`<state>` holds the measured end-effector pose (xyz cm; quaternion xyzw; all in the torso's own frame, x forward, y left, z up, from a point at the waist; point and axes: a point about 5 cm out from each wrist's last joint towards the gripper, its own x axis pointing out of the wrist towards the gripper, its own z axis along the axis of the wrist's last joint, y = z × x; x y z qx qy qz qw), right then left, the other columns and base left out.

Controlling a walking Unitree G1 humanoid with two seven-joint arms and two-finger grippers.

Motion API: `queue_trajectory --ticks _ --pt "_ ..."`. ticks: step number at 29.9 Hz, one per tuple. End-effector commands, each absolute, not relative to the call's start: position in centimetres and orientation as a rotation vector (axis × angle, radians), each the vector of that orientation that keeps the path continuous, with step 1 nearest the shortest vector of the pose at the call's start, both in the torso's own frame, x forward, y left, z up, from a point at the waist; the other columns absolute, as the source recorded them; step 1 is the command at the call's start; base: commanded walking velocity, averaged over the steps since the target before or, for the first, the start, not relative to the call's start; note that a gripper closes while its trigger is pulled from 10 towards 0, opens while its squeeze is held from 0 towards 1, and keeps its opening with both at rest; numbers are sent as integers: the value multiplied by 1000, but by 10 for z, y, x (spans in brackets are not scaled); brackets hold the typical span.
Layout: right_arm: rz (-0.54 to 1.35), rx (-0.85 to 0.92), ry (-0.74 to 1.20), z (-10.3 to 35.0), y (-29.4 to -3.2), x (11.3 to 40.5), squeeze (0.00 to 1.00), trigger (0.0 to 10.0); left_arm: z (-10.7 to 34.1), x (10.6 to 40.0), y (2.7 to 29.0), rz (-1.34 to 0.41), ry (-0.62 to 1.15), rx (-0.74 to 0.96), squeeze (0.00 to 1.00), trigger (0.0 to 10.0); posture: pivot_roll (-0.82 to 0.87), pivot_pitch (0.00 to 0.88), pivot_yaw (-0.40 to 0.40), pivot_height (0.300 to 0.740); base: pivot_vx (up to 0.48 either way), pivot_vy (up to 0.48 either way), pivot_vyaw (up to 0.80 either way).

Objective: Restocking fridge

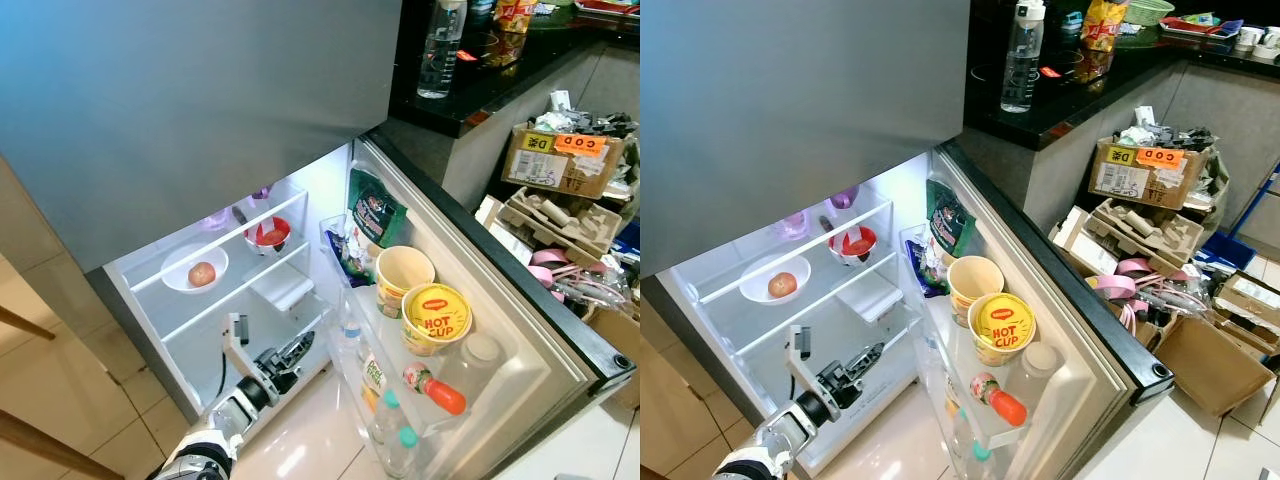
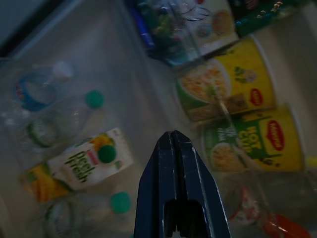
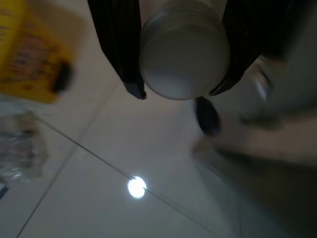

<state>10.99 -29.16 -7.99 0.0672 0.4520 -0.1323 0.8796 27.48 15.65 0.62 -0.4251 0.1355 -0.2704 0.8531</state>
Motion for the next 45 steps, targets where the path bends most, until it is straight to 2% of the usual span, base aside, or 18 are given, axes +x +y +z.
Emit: queue_trajectory --ticks 1,5,6,9,12,13,14,17,23,26,27,29,30,34,37,41,42,45 --pt "-325 194 850 -71 -305 116 0 10000 1 270 169 -514 297 -897 0 10000 -81 0 -17 740 0 0 0" --pt "-449 403 599 -46 -341 120 0 10000 -8 261 181 -427 328 -906 0 10000 -80 0 -19 740 0 0 0" --pt "-449 403 599 -46 -341 120 0 10000 -8 261 181 -427 328 -906 0 10000 -80 0 -19 740 0 0 0" --pt "-556 505 364 -18 -380 117 0 10000 -19 250 187 -356 373 -912 0 10000 -83 0 -18 740 0 0 0" --pt "-531 549 224 1 -395 121 0 10000 -25 243 189 -326 402 -910 0 10000 -84 0 -17 740 0 0 0" --pt "-504 562 159 10 -401 123 0 10000 -27 241 190 -315 414 -909 0 10000 -84 0 -17 740 0 0 0" --pt "-296 568 -69 50 -418 134 0 10000 -36 229 192 -277 467 -899 0 10000 -85 0 -16 740 0 0 0" --pt "-72 508 -213 89 -427 138 0 10000 -45 217 195 -237 517 -891 0 10000 -80 0 -19 740 0 0 0" --pt "67 365 -451 159 -446 135 0 10000 -57 199 198 -195 592 -878 0 10000 -81 0 -18 740 0 0 0" --pt "129 310 -552 185 -445 136 0 10000 -59 195 199 -189 606 -877 0 10000 -81 0 -14 740 0 0 0" --pt "227 242 -667 219 -438 140 0 10000 -60 193 198 -187 621 -874 0 10000 -82 0 -11 740 0 0 0" --pt "302 206 -732 239 -432 142 0 10000 -61 191 198 -185 628 -871 0 10000 -81 0 -10 740 0 0 0" --pt "401 149 -815 267 -419 150 0 10000 -62 190 197 -184 640 -867 0 10000 -81 0 -10 740 0 0 0" --pt "510 95 -874 293 -402 162 0 10000 -64 189 195 -184 649 -864 0 10000 -79 0 -17 740 0 0 0" --pt "543 78 -880 301 -393 169 0 10000 -64 189 193 -184 652 -865 0 10000 -79 0 -17 740 0 0 0" --pt "671 88 -842 303 -367 186 0 10000 -66 186 189 -188 666 -866 0 10000 -76 0 -22 740 0 0 0" --pt "749 106 -811 302 -349 196 0 10000 -68 183 187 -188 680 -865 0 10000 -73 0 -24 740 0 0 0" --pt "796 119 -786 299 -336 203 0 10000 -69 181 186 -191 689 -863 0 10000 -72 0 -22 740 0 0 0"
